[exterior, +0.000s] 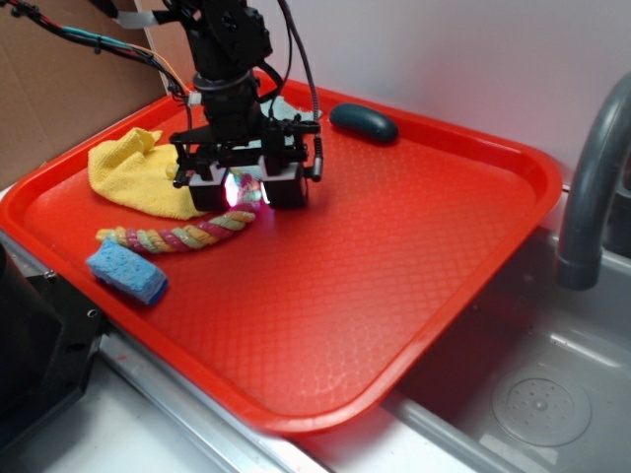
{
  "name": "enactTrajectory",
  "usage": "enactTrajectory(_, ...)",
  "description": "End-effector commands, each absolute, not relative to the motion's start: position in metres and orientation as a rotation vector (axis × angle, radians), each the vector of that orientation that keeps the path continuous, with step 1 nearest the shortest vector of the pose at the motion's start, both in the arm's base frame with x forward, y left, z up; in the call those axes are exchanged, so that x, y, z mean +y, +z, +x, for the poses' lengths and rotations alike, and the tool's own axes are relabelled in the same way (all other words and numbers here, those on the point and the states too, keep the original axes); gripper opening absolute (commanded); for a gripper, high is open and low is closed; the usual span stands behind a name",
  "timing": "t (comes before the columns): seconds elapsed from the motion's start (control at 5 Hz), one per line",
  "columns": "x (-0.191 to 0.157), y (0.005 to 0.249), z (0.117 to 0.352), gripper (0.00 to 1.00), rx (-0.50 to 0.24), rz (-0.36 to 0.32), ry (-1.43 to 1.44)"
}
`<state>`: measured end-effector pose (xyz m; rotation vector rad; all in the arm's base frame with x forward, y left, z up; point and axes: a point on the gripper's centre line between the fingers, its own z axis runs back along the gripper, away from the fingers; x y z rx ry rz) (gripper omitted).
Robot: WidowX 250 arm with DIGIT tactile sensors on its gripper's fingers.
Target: Grab the multicolored rope.
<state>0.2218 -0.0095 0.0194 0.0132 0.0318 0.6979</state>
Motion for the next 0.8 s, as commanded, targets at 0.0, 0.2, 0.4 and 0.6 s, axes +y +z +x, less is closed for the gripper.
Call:
enactTrajectory(0.0, -0.013, 0.075, 0.226, 0.00, -0.083, -0.020, 0.323)
enactTrajectory(0.2, -0.024, 0.125, 0.225, 0.00, -0.164, 0.014, 0.072)
enactTrajectory(0.4, -0.028, 0.174, 0.217, 0.00, -0.187, 0.071, -0.001)
enactTrajectory(0.6, -0.029, 0.208, 0.213, 0.00, -0.194, 0.097, 0.012)
